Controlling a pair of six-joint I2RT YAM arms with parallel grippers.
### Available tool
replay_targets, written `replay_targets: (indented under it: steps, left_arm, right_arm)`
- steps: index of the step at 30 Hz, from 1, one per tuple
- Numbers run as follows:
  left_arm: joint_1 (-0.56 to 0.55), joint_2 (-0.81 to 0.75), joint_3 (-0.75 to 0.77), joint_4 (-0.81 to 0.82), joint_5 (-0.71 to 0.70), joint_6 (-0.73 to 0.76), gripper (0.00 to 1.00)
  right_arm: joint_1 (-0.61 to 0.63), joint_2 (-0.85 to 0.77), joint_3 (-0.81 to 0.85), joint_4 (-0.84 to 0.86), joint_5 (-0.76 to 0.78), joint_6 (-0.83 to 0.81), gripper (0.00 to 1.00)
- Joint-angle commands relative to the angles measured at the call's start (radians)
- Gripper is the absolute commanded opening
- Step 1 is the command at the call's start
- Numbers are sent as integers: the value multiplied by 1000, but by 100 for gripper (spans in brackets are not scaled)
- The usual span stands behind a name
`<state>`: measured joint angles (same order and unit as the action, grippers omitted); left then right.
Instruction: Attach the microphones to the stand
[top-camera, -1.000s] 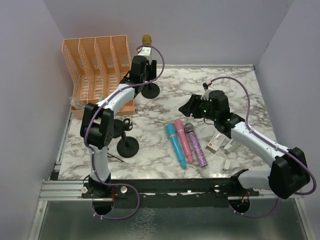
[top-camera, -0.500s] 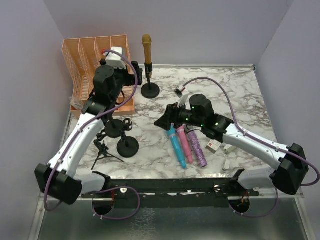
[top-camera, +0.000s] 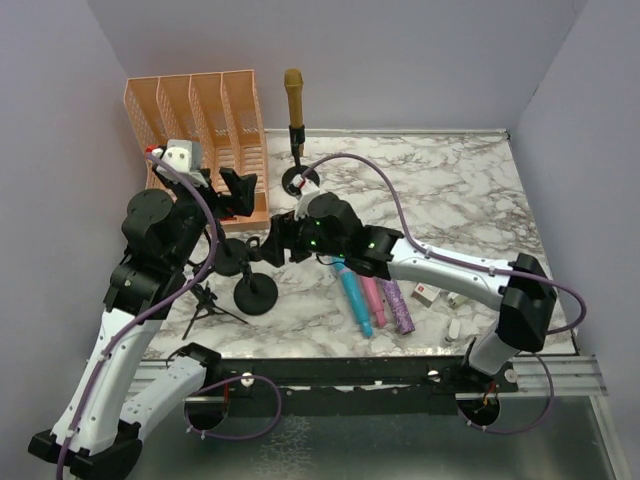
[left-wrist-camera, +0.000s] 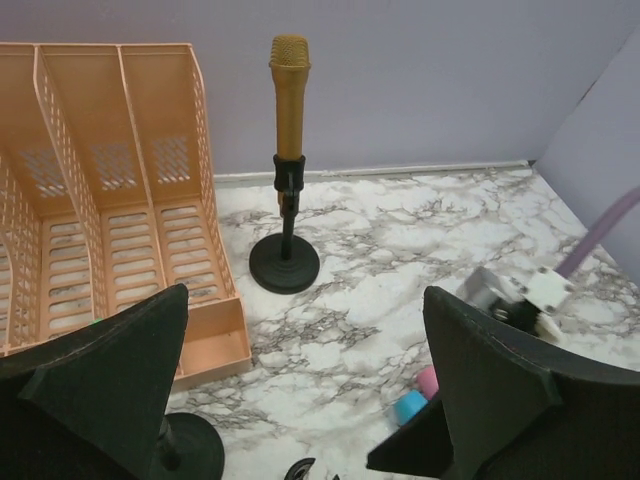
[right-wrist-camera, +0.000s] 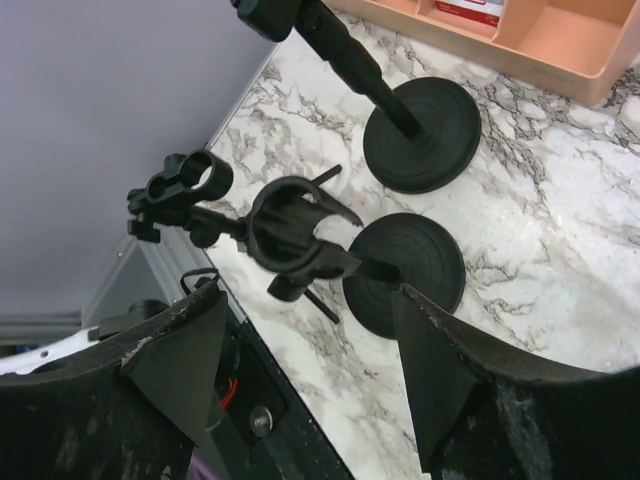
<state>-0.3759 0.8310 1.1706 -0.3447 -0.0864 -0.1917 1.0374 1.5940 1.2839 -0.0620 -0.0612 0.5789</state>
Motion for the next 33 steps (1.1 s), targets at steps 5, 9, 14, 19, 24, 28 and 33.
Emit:
replay_targets:
  steps: [5, 9, 14, 19, 24, 28, 33]
  left_arm:
    - [0, -80, -79, -49, 84, -35, 99]
    - [-1, -106, -111, -35, 115, -47, 99]
    - [0, -131, -145, -13, 94, -60, 99]
    - [-1, -151, -164, 6, 16, -73, 99]
    - [-1, -165, -171, 17, -22, -75, 99]
    - [-1, -166, -177, 17, -19, -74, 99]
    - [0, -157, -183, 17, 4, -82, 99]
  right_arm:
    - [27, 153, 168, -39, 40, 9, 72]
    - [28, 212, 218, -67, 33, 25, 72]
    - [29, 263, 249, -89, 1, 61, 71]
    - [30, 276, 266, -115, 11, 103, 64]
    - [29, 267, 272, -124, 19, 163, 45]
    - [29, 234, 287, -162, 93, 180, 31]
    - [29, 180, 267, -180, 206, 163, 26]
